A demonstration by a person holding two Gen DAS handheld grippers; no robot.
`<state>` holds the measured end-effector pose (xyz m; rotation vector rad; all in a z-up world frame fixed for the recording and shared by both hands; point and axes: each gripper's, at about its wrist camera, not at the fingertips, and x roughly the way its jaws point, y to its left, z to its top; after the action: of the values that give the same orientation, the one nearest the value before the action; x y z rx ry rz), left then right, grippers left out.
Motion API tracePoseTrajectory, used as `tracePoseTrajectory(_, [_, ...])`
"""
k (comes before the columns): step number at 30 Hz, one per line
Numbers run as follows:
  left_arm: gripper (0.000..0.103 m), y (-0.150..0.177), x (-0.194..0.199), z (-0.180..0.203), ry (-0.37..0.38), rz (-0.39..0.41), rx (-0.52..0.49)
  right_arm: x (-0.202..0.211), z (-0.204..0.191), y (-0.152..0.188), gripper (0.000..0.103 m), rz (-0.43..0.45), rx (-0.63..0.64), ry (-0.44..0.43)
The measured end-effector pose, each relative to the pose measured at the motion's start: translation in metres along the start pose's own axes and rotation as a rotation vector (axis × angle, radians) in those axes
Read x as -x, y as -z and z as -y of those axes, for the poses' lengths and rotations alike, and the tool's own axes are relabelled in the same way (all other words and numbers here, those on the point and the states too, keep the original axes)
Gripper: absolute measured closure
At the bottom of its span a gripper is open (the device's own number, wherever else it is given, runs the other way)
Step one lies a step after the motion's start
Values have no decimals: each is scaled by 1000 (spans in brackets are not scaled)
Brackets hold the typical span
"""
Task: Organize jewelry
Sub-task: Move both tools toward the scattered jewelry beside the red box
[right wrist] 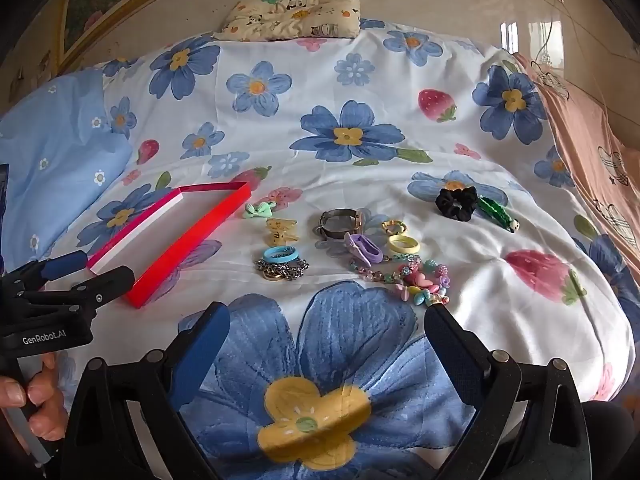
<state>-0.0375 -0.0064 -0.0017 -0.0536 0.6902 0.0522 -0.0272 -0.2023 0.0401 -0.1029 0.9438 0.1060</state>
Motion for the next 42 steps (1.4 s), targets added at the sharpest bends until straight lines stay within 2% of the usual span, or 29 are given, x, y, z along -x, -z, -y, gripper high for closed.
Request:
tracePoseTrajectory(13, [1, -2, -5, 0, 20, -14, 8, -3, -1, -4, 4, -6, -5, -15])
tracePoseTrajectory(21, [1, -17, -20, 4, 26, -35, -10, -7, 5, -8, 4, -12, -22, -28])
tracePoseTrajectory(27, [1, -35, -38, 5, 39, -44, -14, -20, 19, -20, 5, -101, -106, -79])
tracePoseTrajectory(30, [1, -46, -49, 6, 50, -52, -14, -28, 23, -26, 8, -86, -89, -65])
tracePoseTrajectory(36, [2, -66, -80, 10, 80, -87, -19, -47, 37, -39, 22, -102, -118, -73])
tracePoseTrajectory(42, [2, -85, -119, 16, 122, -140, -18, -77, 54, -53, 44, -161, -163, -84])
